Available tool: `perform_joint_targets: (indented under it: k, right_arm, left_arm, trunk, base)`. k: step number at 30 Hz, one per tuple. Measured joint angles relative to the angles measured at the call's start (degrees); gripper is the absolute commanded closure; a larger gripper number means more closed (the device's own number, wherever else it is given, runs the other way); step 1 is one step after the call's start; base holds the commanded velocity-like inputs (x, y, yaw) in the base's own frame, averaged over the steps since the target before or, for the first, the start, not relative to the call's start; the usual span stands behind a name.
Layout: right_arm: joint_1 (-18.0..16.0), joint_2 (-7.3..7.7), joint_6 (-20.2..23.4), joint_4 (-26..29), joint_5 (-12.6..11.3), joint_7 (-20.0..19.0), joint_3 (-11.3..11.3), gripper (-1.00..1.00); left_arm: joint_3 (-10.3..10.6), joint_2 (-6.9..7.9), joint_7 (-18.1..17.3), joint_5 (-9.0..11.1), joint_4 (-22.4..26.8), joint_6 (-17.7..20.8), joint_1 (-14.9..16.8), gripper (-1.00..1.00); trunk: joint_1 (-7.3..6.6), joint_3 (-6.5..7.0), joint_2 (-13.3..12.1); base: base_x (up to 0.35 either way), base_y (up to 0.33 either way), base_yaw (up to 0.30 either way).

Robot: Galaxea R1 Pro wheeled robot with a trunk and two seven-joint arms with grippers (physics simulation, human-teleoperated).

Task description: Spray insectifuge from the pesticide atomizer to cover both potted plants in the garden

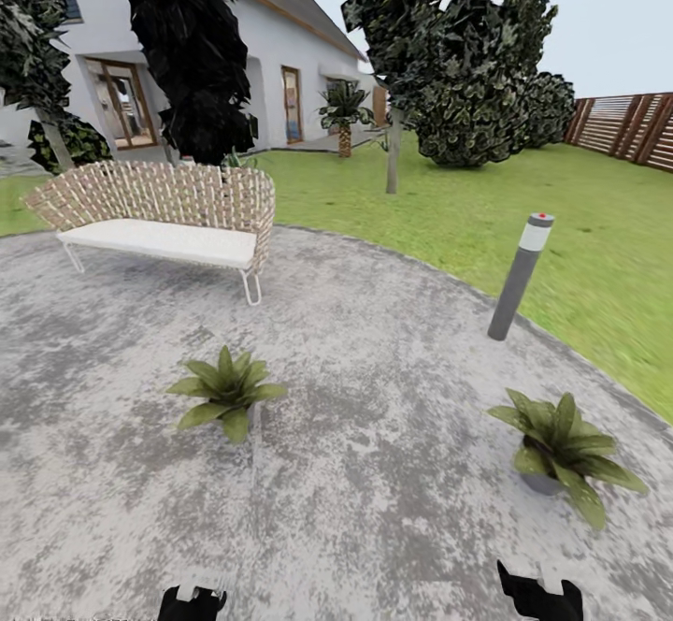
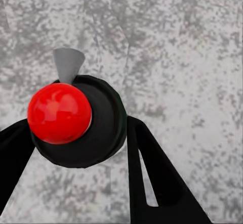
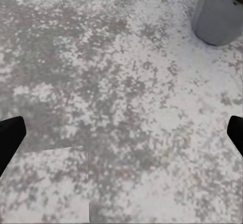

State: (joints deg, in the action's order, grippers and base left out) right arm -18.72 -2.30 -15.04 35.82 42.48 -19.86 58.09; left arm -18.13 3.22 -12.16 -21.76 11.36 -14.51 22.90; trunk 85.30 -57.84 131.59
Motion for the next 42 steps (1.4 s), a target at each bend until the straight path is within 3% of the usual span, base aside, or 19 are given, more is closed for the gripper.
perform_joint_targets:
  k: [13,29,42]
  right_arm:
    - [0.0,0.0,-0.07,0.09,0.01,0.0,0.01,-1.0]
    - [0.0,0.0,-0.07,0.07,0.09,0.0,-0.03,-1.0]
    - [0.03,0.37,-0.09,0.22,0.45,-0.19,0.04,-1.0]
  left_arm:
    - [-0.06,0.05,0.06,0.0,0.07,0.03,0.0,1.0]
    - [-0.02,0.03,0.06,0.08,0.08,0.03,0.0,1.0]
    - [0.0,-0.05,0.06,0.03,0.09,0.03,0.0,1.0]
  trunk:
    - [-0.01,0.0,0.0]
    - [0.02,0.0,0.0]
    - [0.02,0.0,0.0]
  base:
    - [0.234,0.239,0.068]
    - [0.061,0.287,0.259]
    - [0.0,0.018,0.016]
